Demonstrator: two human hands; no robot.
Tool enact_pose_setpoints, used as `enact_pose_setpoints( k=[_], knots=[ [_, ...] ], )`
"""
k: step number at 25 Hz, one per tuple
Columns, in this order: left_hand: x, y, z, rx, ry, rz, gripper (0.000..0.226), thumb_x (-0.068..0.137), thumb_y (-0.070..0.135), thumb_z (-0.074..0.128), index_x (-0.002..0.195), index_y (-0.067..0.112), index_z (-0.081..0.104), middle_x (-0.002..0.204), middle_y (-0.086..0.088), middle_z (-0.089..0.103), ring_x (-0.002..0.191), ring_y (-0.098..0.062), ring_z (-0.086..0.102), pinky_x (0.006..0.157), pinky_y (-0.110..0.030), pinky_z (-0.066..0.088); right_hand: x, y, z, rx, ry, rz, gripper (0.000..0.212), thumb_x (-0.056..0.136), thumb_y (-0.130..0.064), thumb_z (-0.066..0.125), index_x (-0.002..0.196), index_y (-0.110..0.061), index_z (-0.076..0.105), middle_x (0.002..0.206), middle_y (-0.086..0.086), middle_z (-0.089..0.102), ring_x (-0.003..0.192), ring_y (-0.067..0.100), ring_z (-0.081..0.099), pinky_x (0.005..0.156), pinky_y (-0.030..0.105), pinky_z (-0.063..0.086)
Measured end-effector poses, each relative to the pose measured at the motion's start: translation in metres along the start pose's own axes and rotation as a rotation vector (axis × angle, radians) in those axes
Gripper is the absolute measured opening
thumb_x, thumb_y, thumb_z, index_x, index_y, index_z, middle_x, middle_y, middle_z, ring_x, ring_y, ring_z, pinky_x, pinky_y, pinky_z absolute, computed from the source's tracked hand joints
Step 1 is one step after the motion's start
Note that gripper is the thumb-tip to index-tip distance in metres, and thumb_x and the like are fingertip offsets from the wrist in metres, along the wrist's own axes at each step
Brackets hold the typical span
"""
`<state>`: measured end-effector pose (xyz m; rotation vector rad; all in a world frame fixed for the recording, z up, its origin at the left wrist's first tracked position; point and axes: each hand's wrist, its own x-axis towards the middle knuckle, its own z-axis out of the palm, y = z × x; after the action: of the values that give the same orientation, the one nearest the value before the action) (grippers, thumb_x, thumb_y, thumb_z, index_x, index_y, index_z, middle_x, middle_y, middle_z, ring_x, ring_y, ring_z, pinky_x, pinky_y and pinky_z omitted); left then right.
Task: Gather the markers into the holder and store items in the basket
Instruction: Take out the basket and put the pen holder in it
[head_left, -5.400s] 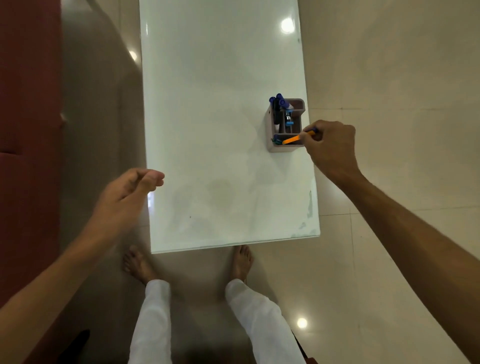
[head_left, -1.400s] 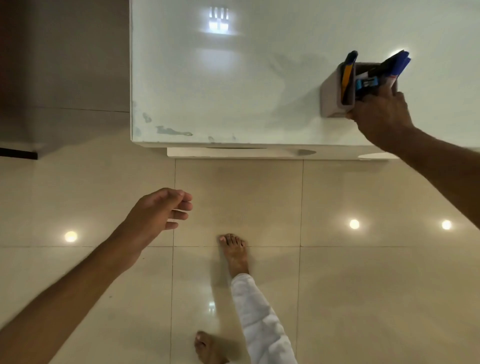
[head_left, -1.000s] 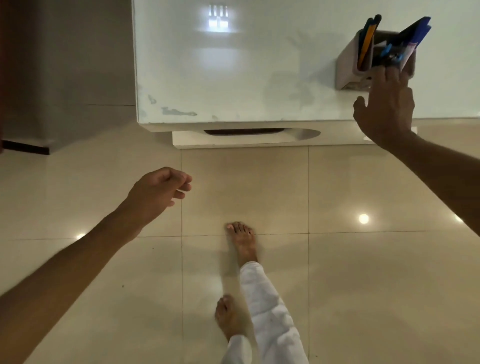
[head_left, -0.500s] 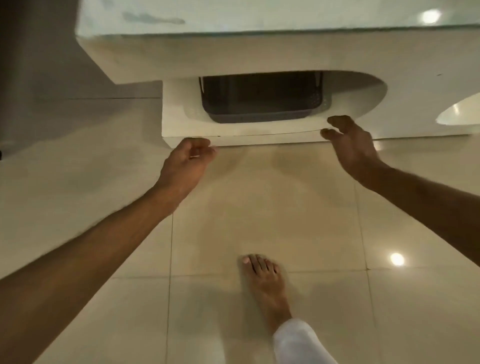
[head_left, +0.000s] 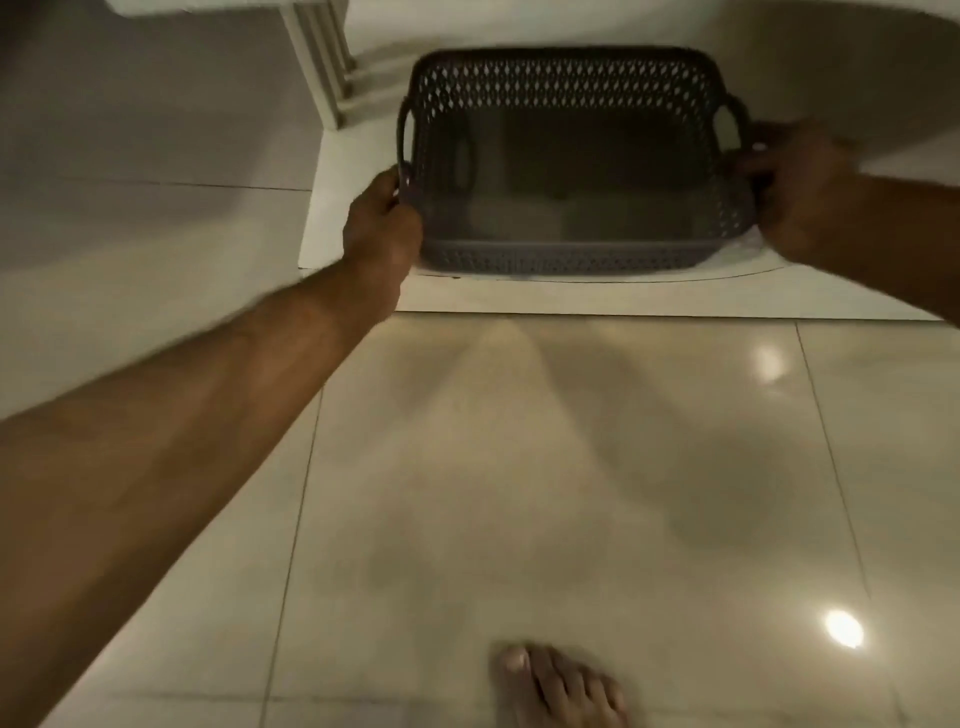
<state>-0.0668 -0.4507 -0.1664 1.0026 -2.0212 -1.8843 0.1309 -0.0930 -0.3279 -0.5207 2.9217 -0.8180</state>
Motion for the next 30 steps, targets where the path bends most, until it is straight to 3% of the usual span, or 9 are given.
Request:
enact_pose_setpoints(
  k=[4, 6, 8, 10, 12, 14, 18, 23, 30],
  knots=[
    [-0.112, 0.013, -0.054, 0.033, -0.087, -0.194, 0.048, 0.087, -0.004, 0.068, 0.111, 0.037, 0.078, 0.112, 0.007, 0.080, 0.105, -0.017, 0.075, 0.084, -0.030, 0.062, -0.060, -0.032, -0.040, 0.210, -0.304, 0.242, 0.038, 0.089, -0.027, 0.062, 0.127, -0.030, 0.059, 0.100, 0.000, 0.078, 0.079, 0.027, 0.077, 0.068, 0.043, 0.058],
    [-0.176, 0.034, -0.085, 0.047, -0.043, -0.295, 0.057, 0.079, -0.017, 0.064, 0.097, 0.035, 0.077, 0.105, 0.005, 0.080, 0.102, -0.021, 0.074, 0.077, -0.032, 0.061, 0.008, -0.067, -0.157, 0.382, -0.377, 0.442, 0.058, 0.094, -0.016, 0.052, 0.149, -0.035, 0.043, 0.116, 0.004, 0.073, 0.105, 0.031, 0.072, 0.090, 0.043, 0.056],
    [-0.241, 0.073, -0.116, 0.115, -0.046, -0.351, 0.058, 0.072, -0.021, 0.057, 0.085, 0.034, 0.073, 0.098, 0.002, 0.079, 0.095, -0.027, 0.072, 0.072, -0.037, 0.059, 0.089, -0.113, -0.305, 0.530, -0.297, 0.611, 0.048, 0.098, 0.005, 0.049, 0.133, -0.021, 0.069, 0.098, 0.008, 0.073, 0.096, 0.030, 0.068, 0.077, 0.029, 0.057],
    [-0.302, 0.112, -0.134, 0.180, -0.097, -0.398, 0.052, 0.070, -0.018, 0.053, 0.080, 0.031, 0.067, 0.088, -0.001, 0.075, 0.086, -0.028, 0.067, 0.067, -0.040, 0.056, 0.111, -0.144, -0.382, 0.699, -0.192, 0.809, 0.023, 0.099, 0.009, 0.050, 0.105, 0.000, 0.071, 0.088, 0.015, 0.069, 0.079, 0.029, 0.066, 0.067, 0.033, 0.057],
    [-0.355, 0.159, -0.152, 0.229, -0.094, -0.432, 0.048, 0.069, -0.015, 0.054, 0.080, 0.030, 0.065, 0.082, -0.003, 0.072, 0.082, -0.029, 0.065, 0.065, -0.046, 0.058, 0.087, -0.170, -0.458, 0.507, -0.406, 0.719, 0.014, 0.099, 0.003, 0.058, 0.106, -0.001, 0.070, 0.093, 0.016, 0.074, 0.083, 0.030, 0.071, 0.077, 0.039, 0.063],
    [-0.386, 0.213, -0.165, 0.223, -0.117, -0.436, 0.047, 0.068, -0.016, 0.057, 0.083, 0.028, 0.065, 0.085, -0.005, 0.074, 0.083, -0.032, 0.067, 0.070, -0.059, 0.061, 0.083, -0.206, -0.515, 0.507, -0.416, 0.747, 0.018, 0.099, 0.007, 0.058, 0.111, -0.001, 0.070, 0.097, 0.016, 0.074, 0.082, 0.025, 0.071, 0.070, 0.031, 0.064],
    [-0.370, 0.310, -0.171, 0.172, -0.149, -0.308, 0.043, 0.073, -0.015, 0.068, 0.093, 0.023, 0.068, 0.097, -0.007, 0.077, 0.097, -0.037, 0.073, 0.081, -0.064, 0.062, 0.141, -0.239, -0.588, 0.502, -0.356, 0.642, 0.027, 0.093, 0.015, 0.062, 0.109, -0.005, 0.070, 0.102, 0.019, 0.074, 0.088, 0.029, 0.071, 0.079, 0.037, 0.061],
    [-0.299, 0.396, -0.142, 0.131, -0.220, -0.325, 0.034, 0.092, -0.008, 0.070, 0.118, 0.013, 0.064, 0.109, -0.020, 0.074, 0.095, -0.043, 0.077, 0.068, -0.051, 0.067, 0.231, -0.234, -0.622, 0.634, -0.252, 0.574, 0.038, 0.092, 0.013, 0.062, 0.125, -0.003, 0.071, 0.099, 0.012, 0.077, 0.090, 0.028, 0.073, 0.090, 0.042, 0.060],
    [-0.196, 0.421, -0.086, 0.242, -0.109, -0.305, 0.039, 0.090, -0.008, 0.068, 0.108, 0.026, 0.068, 0.112, -0.034, 0.071, 0.087, -0.040, 0.075, 0.064, -0.045, 0.067, 0.301, -0.170, -0.642, 0.755, -0.316, 0.887, 0.024, 0.102, -0.019, 0.060, 0.121, -0.008, 0.072, 0.127, 0.018, 0.072, 0.123, 0.040, 0.068, 0.104, 0.048, 0.055]
  ],
)
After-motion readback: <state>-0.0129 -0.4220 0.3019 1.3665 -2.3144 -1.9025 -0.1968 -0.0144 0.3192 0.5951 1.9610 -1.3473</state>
